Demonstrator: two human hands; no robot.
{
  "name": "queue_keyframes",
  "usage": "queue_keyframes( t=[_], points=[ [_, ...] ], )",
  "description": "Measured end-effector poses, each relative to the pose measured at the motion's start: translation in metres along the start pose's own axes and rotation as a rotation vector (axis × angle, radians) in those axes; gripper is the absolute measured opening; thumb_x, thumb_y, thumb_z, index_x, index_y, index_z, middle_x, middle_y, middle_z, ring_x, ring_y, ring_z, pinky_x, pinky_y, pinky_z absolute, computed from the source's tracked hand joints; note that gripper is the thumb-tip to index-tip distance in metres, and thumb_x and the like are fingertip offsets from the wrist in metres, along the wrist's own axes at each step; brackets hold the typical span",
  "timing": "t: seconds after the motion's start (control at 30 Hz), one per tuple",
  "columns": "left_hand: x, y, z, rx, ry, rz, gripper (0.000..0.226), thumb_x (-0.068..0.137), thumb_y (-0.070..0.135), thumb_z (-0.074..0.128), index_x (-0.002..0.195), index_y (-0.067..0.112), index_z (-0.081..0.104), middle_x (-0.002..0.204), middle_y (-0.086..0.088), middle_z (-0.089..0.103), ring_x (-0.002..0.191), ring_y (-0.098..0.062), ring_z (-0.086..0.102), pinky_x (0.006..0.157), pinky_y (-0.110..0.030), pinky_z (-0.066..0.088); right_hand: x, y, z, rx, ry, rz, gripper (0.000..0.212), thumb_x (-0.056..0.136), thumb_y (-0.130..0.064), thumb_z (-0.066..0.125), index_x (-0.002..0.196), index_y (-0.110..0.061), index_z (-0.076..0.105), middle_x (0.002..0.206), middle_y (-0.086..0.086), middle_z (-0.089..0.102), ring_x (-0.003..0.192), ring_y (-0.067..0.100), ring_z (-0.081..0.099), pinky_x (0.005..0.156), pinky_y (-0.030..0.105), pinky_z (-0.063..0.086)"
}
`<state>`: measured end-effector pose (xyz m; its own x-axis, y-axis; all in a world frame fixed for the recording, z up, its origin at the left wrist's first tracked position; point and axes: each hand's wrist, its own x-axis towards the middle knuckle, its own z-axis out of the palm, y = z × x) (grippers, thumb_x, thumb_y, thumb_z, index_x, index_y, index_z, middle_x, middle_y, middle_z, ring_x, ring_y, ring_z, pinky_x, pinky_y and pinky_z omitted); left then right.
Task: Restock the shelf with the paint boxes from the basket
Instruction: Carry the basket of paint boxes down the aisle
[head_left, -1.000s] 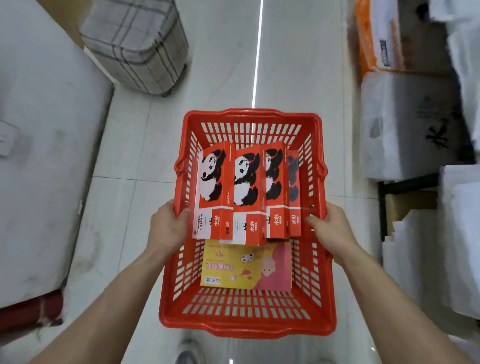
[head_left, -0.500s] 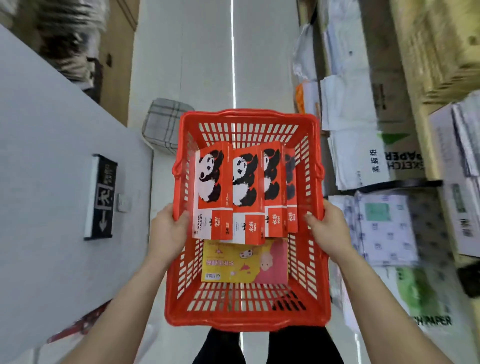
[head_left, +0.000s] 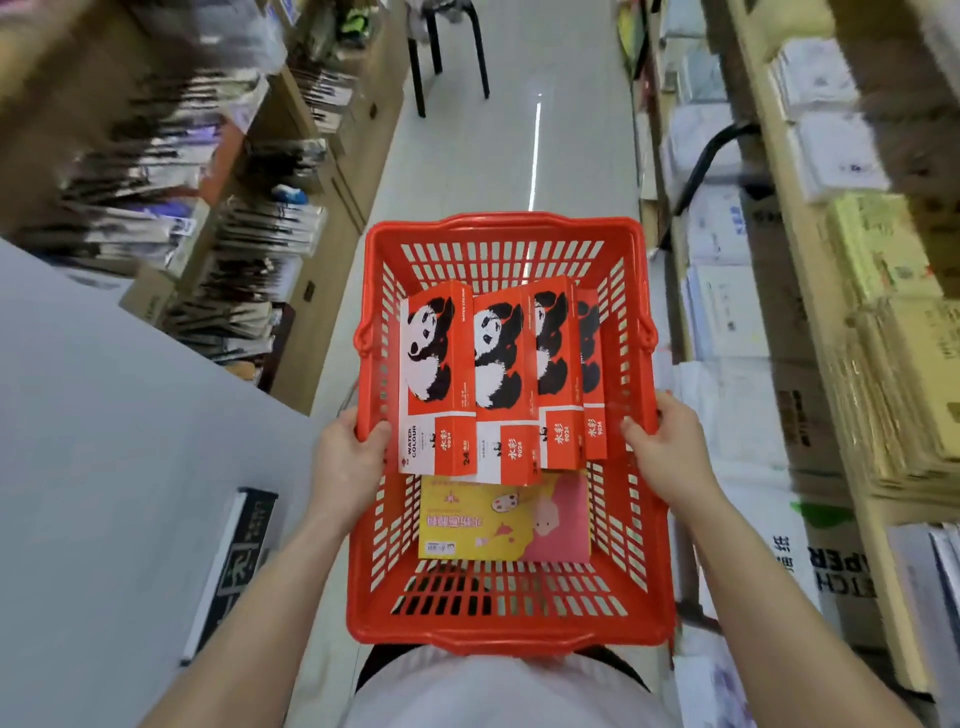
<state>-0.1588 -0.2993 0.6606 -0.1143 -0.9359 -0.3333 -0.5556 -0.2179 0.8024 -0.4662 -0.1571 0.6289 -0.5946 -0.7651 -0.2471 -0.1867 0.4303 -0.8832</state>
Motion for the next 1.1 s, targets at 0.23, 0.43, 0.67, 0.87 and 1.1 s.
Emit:
queue_keyframes(
  t=[0.23, 0.43, 0.67, 0.87, 1.1],
  points=[
    [0.157, 0.082, 0.031, 0.025, 0.037, 0.047, 0.008, 0.099, 0.027, 0.059, 0.101, 0.031, 0.065, 0.094, 0.006, 0.078, 0.079, -0.014, 0.077, 0.074, -0.045, 0.063, 0.184, -0.060, 0.003, -0.038, -0.028, -0.020, 0.029, 0.097, -0.010, 0.060, 0.093, -0.038, 0.067, 0.083, -0.028, 0.076, 0.078, -0.005, 0.073, 0.064, 0.014, 0.055],
    [0.333, 0.147, 0.056, -0.016, 0.015, 0.024, 0.013, 0.099, 0.021, 0.060, 0.092, 0.031, 0.065, 0.090, 0.006, 0.078, 0.077, -0.016, 0.077, 0.072, -0.046, 0.063, 0.363, -0.120, 0.024, -0.101, -0.033, -0.011, 0.021, 0.098, -0.009, 0.061, 0.111, -0.024, 0.068, 0.095, -0.014, 0.075, 0.085, 0.005, 0.074, 0.076, 0.032, 0.059],
    [0.519, 0.247, 0.075, -0.027, 0.021, 0.009, 0.011, 0.097, 0.029, 0.060, 0.088, 0.033, 0.066, 0.080, 0.012, 0.079, 0.068, -0.011, 0.078, 0.066, -0.043, 0.064, 0.560, -0.199, 0.035, -0.088, -0.059, 0.021, 0.021, 0.099, -0.010, 0.060, 0.115, -0.023, 0.066, 0.099, -0.007, 0.077, 0.090, 0.015, 0.076, 0.082, 0.040, 0.062],
    [0.691, 0.328, 0.114, -0.030, 0.044, -0.003, 0.009, 0.097, 0.031, 0.059, 0.094, 0.027, 0.066, 0.081, 0.007, 0.080, 0.068, -0.015, 0.078, 0.067, -0.047, 0.064, 0.752, -0.245, 0.048, -0.010, -0.117, 0.026, 0.026, 0.100, -0.012, 0.062, 0.097, -0.037, 0.062, 0.101, -0.003, 0.078, 0.091, 0.018, 0.078, 0.083, 0.046, 0.063],
    [0.888, 0.447, 0.149, -0.004, 0.088, -0.058, 0.009, 0.100, 0.024, 0.058, 0.098, 0.024, 0.066, 0.075, 0.008, 0.079, 0.063, -0.013, 0.077, 0.061, -0.041, 0.064, 0.989, -0.326, 0.049, -0.018, -0.175, 0.041, 0.018, 0.100, -0.014, 0.062, 0.106, -0.030, 0.067, 0.102, -0.001, 0.079, 0.090, 0.019, 0.078, 0.079, 0.043, 0.063]
  ],
)
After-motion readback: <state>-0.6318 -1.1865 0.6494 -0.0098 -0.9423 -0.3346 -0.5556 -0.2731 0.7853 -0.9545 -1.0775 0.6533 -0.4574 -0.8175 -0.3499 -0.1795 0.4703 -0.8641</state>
